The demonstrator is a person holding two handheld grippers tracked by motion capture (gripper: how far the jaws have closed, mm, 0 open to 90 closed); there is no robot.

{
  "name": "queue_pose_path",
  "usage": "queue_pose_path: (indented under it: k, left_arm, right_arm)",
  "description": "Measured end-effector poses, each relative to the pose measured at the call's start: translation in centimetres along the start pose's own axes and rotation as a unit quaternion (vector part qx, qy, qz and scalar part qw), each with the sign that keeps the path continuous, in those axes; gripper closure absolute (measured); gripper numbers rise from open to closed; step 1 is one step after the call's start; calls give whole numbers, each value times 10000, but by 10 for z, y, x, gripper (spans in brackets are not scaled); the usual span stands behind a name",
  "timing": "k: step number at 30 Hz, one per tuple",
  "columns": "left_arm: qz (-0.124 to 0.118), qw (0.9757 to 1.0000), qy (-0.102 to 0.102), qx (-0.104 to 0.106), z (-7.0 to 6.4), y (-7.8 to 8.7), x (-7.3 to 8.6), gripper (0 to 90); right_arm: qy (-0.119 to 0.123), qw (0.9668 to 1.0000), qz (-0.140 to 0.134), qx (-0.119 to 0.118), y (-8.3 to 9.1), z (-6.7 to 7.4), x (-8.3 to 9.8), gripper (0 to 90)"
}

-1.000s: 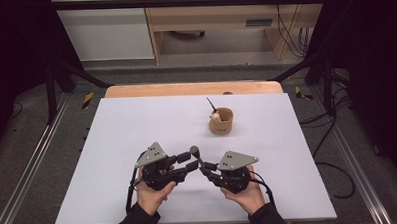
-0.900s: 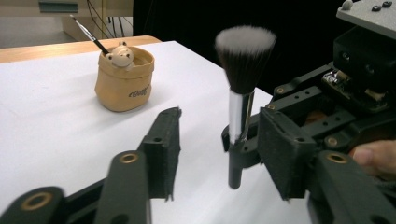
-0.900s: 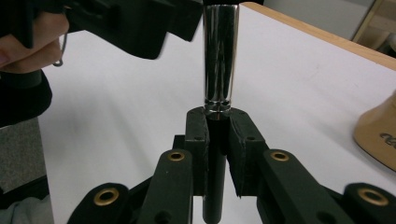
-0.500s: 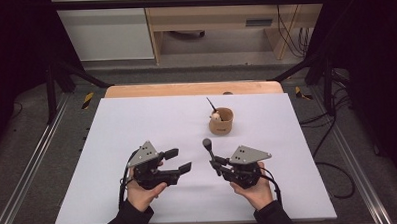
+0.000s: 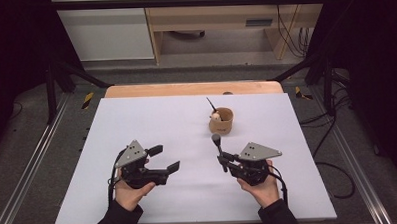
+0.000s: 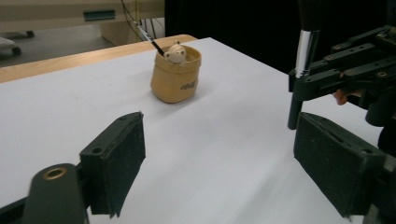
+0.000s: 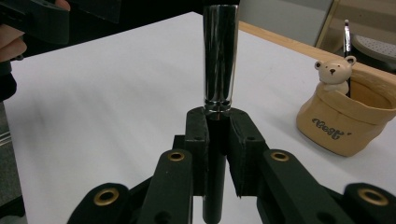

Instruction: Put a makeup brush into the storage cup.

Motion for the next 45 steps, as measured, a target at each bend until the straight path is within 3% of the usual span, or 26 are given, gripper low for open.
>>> queue_pose_path:
  k: [19, 27, 45]
  left_arm:
    - [75, 9974, 77, -709, 31, 39, 22, 91]
    - [32, 9958, 179, -897, 40, 51, 30, 91]
    - [-10, 9920, 177, -1253, 56, 72, 40, 84]
  right_arm:
    - [-105, 9998, -42, 144, 8, -12, 0, 796]
    - [-168, 9996, -65, 197, 12, -17, 0, 795]
    - [-389, 9985, -222, 311, 23, -30, -3, 796]
Point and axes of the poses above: each handheld gripper's, and its own axes: y roughly backward along the jaws, x roughly out of its underside, z roughly to its left, the point moved 6 cm from there along -y, roughly forward along the jaws, and after that the axes turned 10 degrees about x, right-handed, at the moved point
